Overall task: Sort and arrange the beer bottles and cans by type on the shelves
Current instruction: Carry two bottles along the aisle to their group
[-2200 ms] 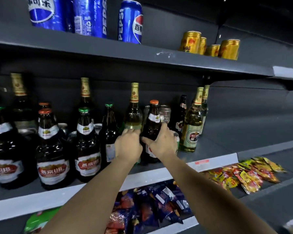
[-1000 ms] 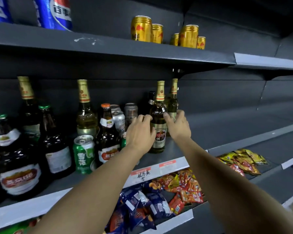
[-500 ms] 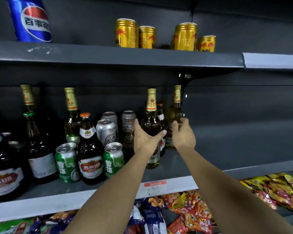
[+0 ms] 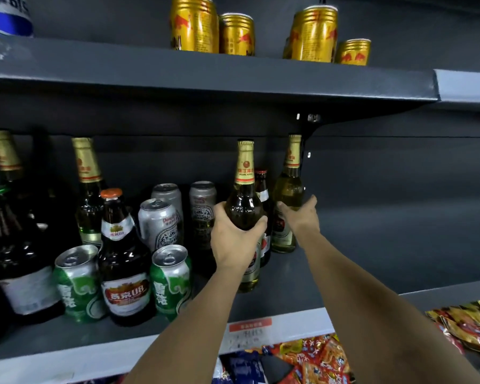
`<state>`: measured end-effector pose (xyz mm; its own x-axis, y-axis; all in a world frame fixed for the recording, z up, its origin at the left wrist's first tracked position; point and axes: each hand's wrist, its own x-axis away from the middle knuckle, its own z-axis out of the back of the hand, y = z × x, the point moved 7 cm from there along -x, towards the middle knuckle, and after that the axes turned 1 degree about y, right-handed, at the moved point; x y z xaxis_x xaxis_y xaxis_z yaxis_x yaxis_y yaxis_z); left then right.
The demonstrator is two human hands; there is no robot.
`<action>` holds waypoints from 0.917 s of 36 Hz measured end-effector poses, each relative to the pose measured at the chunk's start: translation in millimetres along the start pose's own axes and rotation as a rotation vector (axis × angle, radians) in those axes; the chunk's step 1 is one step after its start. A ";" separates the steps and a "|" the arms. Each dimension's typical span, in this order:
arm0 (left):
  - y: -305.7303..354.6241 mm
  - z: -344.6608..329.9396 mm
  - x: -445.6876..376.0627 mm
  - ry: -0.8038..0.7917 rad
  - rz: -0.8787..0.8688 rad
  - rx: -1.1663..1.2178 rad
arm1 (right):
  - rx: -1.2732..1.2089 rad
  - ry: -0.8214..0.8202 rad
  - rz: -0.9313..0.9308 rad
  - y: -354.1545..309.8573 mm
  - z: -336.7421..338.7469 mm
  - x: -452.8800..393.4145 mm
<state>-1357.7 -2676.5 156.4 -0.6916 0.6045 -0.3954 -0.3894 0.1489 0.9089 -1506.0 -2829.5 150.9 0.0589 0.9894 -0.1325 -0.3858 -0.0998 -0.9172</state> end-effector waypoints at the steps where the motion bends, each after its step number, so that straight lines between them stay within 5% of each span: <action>1: -0.8 0.2 0.1 0.002 -0.005 -0.005 | -0.029 -0.003 -0.011 0.8 -4.1 -2.8; 16: -2.9 2.1 3.8 0.008 -0.017 -0.060 | 0.067 0.137 0.037 0.0 11.6 2.0; 33: 94.1 34.2 105.9 0.182 -0.108 -0.205 | 0.047 0.317 0.199 -4.1 136.1 121.3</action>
<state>-1446.8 -2571.7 204.7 -0.7300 0.4410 -0.5222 -0.5687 0.0319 0.8219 -1622.7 -2694.8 189.8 0.2574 0.8688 -0.4231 -0.4600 -0.2748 -0.8443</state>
